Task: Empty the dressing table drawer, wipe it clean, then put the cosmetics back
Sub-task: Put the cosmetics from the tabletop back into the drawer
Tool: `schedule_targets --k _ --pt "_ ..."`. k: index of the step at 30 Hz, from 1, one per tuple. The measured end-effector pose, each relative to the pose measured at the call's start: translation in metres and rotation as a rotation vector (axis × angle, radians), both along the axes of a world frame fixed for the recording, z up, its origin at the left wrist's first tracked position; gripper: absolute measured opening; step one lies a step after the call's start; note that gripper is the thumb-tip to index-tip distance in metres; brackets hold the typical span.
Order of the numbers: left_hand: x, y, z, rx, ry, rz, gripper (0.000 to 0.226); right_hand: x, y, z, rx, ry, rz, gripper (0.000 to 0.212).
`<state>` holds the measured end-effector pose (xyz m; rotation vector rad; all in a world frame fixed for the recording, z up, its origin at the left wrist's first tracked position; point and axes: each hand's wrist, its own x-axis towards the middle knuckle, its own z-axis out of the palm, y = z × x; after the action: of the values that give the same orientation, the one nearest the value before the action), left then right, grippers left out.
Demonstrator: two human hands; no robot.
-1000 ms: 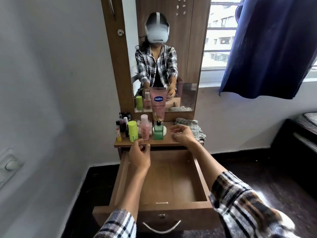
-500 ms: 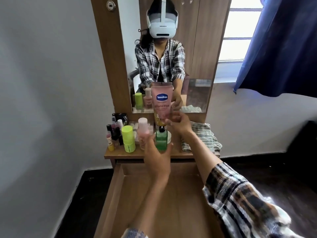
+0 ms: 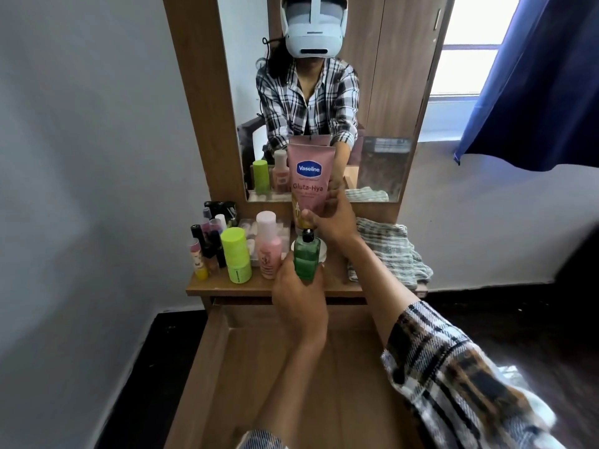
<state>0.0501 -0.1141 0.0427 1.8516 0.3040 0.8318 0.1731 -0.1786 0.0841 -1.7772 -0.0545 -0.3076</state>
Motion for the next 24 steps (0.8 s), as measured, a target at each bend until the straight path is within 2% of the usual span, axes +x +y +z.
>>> schedule_targets --k 6,11,15,18,24 --pt "-0.021 0.003 0.011 0.046 -0.002 -0.063 0.04 -0.022 -0.011 0.028 -0.003 -0.04 -0.029 0.05" --pt "-0.069 0.009 0.022 0.127 -0.007 -0.112 0.039 -0.077 -0.04 0.064 0.049 -0.037 -0.088 0.047" --pt "-0.112 0.012 0.034 0.114 0.117 -0.096 0.032 -0.139 -0.068 0.075 0.039 0.0 -0.101 0.046" --pt "-0.136 0.015 0.039 0.142 0.238 -0.139 0.027 -0.183 -0.086 0.071 0.011 0.093 -0.034 0.042" --pt "-0.154 0.01 0.032 0.114 0.48 -0.18 0.039 -0.249 -0.1 0.037 -0.093 0.335 0.036 0.04"
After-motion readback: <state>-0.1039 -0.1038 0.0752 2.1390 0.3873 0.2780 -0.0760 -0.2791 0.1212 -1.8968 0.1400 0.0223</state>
